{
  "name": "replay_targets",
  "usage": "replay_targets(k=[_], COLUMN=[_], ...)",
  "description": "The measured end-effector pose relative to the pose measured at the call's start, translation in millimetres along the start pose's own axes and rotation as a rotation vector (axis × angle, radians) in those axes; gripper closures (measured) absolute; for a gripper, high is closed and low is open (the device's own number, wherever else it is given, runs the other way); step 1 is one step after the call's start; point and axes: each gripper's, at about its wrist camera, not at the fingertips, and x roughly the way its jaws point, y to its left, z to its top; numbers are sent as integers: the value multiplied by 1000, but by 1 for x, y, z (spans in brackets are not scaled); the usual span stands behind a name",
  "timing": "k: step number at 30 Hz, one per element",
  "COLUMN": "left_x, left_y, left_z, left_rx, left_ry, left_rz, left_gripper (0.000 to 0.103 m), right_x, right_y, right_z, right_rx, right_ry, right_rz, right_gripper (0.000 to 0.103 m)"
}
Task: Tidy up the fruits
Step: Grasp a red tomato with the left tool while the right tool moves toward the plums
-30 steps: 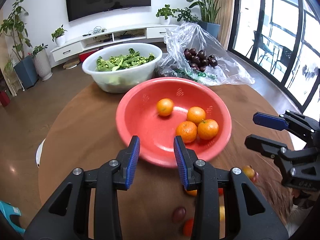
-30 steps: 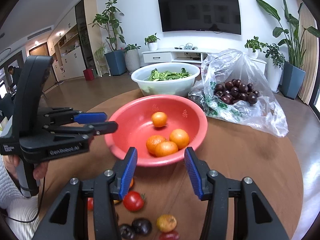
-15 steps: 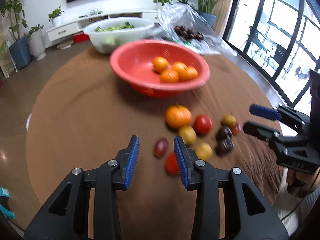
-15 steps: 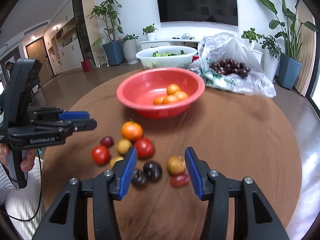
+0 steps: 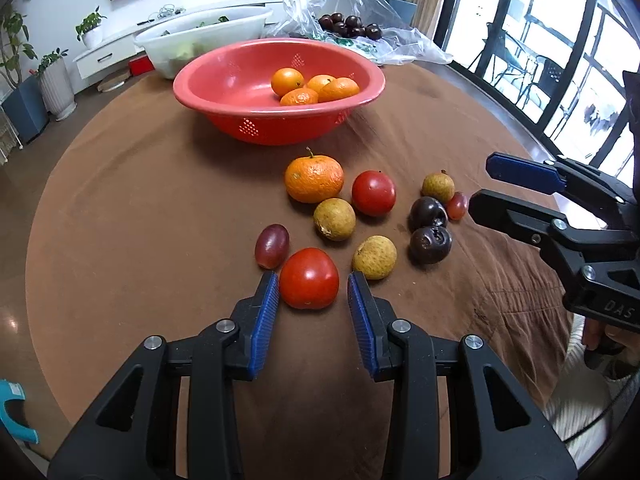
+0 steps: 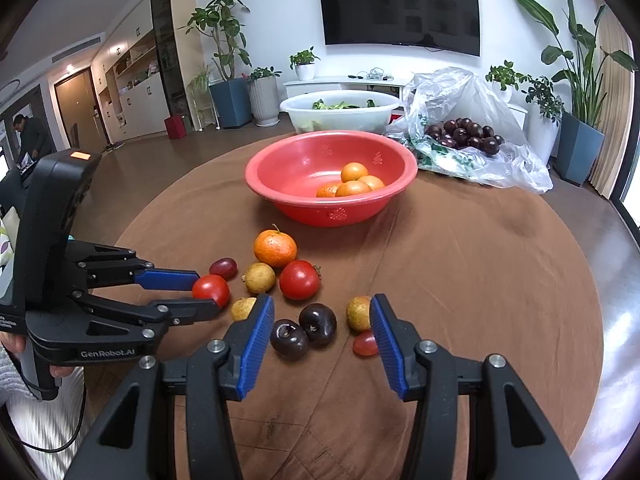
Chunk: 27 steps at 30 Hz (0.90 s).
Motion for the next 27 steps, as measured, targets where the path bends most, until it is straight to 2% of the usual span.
replay_targets(k=[6,9,27], left_x=[8,11,-2], left_y=[5,8,14], left_z=[3,3,2], left_rx=[-20,-25,-54], left_ry=[23,30,12], left_rz=[22,33,-31], left_gripper=[70,73,75], right_x=[0,2,15], right_y=[1,3,11], right_z=[0,-1,-4], right_rx=[-6,-14,-49], right_ry=[2,10,53], right_rz=[0,-1,38], right_gripper=[48,48,48])
